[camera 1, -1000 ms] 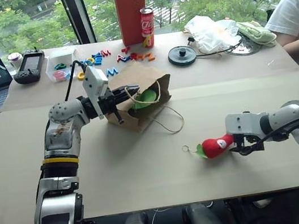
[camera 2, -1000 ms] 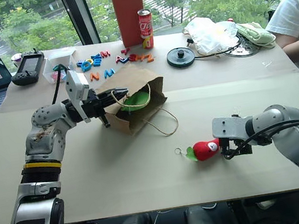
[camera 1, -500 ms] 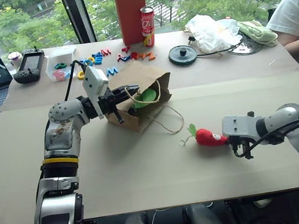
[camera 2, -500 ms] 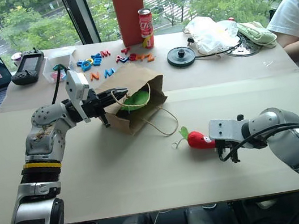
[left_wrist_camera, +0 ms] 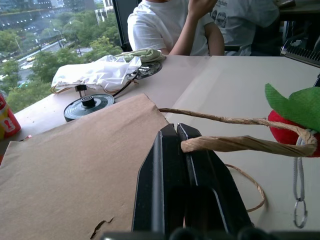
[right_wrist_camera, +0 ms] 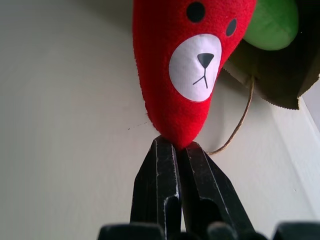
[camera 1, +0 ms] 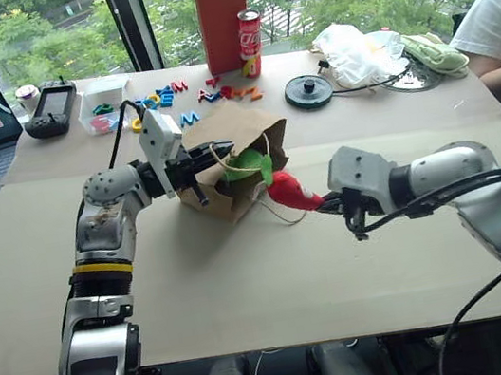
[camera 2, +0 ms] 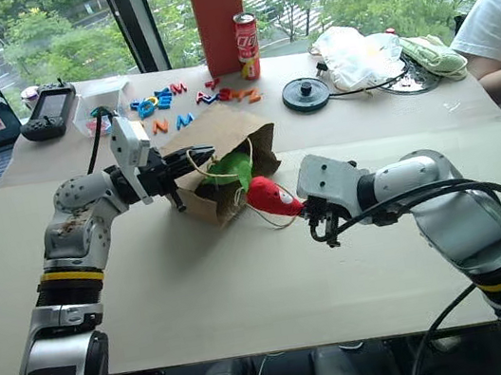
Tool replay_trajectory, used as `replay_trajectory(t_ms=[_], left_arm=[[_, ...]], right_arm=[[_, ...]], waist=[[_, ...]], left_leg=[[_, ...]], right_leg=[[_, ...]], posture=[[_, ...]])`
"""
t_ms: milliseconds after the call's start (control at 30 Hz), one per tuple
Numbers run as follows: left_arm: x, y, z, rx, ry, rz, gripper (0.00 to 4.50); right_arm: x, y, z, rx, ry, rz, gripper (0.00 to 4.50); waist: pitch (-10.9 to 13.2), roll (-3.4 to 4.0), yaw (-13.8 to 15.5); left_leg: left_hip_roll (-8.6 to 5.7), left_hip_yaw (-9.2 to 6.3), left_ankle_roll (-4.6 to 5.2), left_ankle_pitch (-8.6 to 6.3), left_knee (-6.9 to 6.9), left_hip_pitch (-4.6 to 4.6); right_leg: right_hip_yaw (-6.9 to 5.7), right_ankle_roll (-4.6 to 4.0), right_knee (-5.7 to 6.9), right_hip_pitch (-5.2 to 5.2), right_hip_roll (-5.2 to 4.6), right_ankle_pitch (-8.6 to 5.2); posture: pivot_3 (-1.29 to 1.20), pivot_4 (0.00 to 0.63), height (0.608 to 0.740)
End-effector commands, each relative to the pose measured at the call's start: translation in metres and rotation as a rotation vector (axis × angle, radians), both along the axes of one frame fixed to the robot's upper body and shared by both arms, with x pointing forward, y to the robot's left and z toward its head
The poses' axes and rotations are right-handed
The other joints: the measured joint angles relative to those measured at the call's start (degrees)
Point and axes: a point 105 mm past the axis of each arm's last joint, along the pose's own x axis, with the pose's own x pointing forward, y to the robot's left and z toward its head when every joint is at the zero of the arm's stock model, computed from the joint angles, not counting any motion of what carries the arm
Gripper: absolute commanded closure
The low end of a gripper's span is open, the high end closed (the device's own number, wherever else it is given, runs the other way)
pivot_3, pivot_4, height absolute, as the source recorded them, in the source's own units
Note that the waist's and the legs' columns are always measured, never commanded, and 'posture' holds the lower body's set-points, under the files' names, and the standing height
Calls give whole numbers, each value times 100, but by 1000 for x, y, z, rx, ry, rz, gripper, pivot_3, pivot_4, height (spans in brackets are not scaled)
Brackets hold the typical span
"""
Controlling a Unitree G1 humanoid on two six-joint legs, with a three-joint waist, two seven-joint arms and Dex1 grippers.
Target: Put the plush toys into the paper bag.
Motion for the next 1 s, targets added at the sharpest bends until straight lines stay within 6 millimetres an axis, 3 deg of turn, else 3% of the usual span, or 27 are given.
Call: replay_trajectory(t_ms=[33,333,533,700,967,1000], left_arm=[[-3,-3,16,-8,-52,-14,4500],[-5,-4,16,-4,-51,-20,4500],[-7,-6,12,-1,-43,-30,4500],[-7,-8,11,-2,-41,-35,4500],[-7,-8,10,-2,-37,-36,4500],[-7,-9,10,-2,-37,-36,4500]], right_arm=[[21,1,3,-37,-57,-73,4487],[35,25,-6,-54,-53,-64,4487],[42,61,3,-29,-74,-30,4487],[46,107,19,44,-115,16,4487],[52,122,28,193,-101,-31,4487],[53,122,30,212,-101,-43,4135]], waist=[[0,0,6],[0,1,50],[1,3,-5],[0,3,-20],[0,4,1],[0,4,-5]], left_leg=[[0,0,0,0,1,-6],[0,0,1,0,0,-29],[2,0,1,0,0,-29],[1,2,1,0,1,-32],[-1,8,-2,2,2,-56],[-1,7,-2,2,2,-57]], right_leg=[[-1,0,0,-5,0,0],[-3,1,0,-26,1,0],[-1,0,15,-34,4,1],[-1,0,62,-45,3,1],[1,-1,78,-74,-1,1],[1,-1,78,-74,-1,1]], posture=[[0,150,739],[0,150,739],[0,150,739],[0,150,739],[0,150,739],[0,150,739]])
